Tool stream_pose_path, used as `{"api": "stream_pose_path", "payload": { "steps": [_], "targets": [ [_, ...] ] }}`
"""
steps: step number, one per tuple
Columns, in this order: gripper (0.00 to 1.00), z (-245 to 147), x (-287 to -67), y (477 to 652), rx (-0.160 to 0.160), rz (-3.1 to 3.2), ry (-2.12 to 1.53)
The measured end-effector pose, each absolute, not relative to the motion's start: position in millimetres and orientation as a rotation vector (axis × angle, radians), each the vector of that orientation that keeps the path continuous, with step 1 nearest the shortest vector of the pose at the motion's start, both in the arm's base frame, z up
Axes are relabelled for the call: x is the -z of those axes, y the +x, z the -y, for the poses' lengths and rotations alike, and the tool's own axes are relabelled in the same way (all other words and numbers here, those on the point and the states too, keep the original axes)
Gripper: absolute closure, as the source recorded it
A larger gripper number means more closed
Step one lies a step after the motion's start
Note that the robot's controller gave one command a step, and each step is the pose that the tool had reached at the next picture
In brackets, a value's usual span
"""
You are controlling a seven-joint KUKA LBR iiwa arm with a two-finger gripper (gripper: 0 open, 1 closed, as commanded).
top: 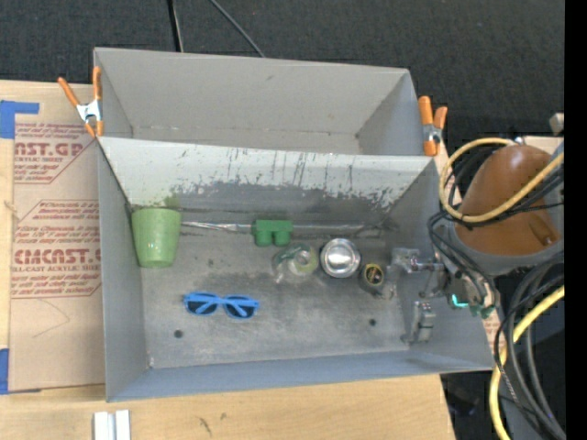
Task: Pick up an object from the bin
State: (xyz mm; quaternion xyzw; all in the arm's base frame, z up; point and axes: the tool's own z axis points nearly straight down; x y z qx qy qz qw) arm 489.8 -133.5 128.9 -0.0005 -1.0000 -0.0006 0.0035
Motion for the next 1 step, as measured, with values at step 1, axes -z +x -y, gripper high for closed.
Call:
{"api": "stream_pose_path", "payload": {
  "steps": [1],
  "targets": [
    [0.00, 125.8, -153.7, 563.4, -0.001, 3.137, 0.259]
  ]
}}
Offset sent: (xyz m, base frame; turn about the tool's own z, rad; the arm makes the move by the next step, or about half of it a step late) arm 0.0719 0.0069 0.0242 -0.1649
